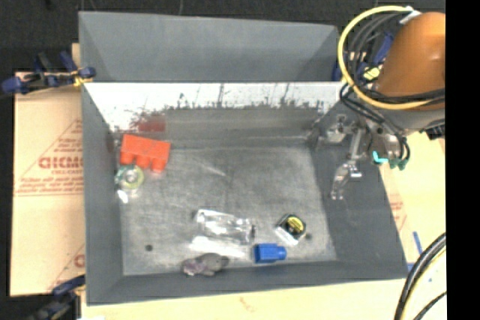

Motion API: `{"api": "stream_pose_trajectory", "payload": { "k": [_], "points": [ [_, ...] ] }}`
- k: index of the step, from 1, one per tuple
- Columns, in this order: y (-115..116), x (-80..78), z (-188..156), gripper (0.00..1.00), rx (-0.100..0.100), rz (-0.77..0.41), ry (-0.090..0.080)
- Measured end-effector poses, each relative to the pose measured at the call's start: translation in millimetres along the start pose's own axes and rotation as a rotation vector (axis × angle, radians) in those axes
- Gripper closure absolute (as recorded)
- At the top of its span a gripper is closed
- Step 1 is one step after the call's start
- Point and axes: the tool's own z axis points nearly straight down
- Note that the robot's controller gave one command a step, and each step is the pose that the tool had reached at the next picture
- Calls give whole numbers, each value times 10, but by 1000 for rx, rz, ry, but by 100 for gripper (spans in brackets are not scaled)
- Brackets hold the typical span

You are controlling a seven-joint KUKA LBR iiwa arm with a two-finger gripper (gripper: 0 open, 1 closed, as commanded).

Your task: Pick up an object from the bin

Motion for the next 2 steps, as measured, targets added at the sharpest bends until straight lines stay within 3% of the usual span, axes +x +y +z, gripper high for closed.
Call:
{"api": "stream_pose_trajectory", "payload": {
  "k": [1,2],
  "points": [
    [175,579,1065,0,-2,-229,2],
    [538,652,1528,0,4,-385,-11]
  ]
}}
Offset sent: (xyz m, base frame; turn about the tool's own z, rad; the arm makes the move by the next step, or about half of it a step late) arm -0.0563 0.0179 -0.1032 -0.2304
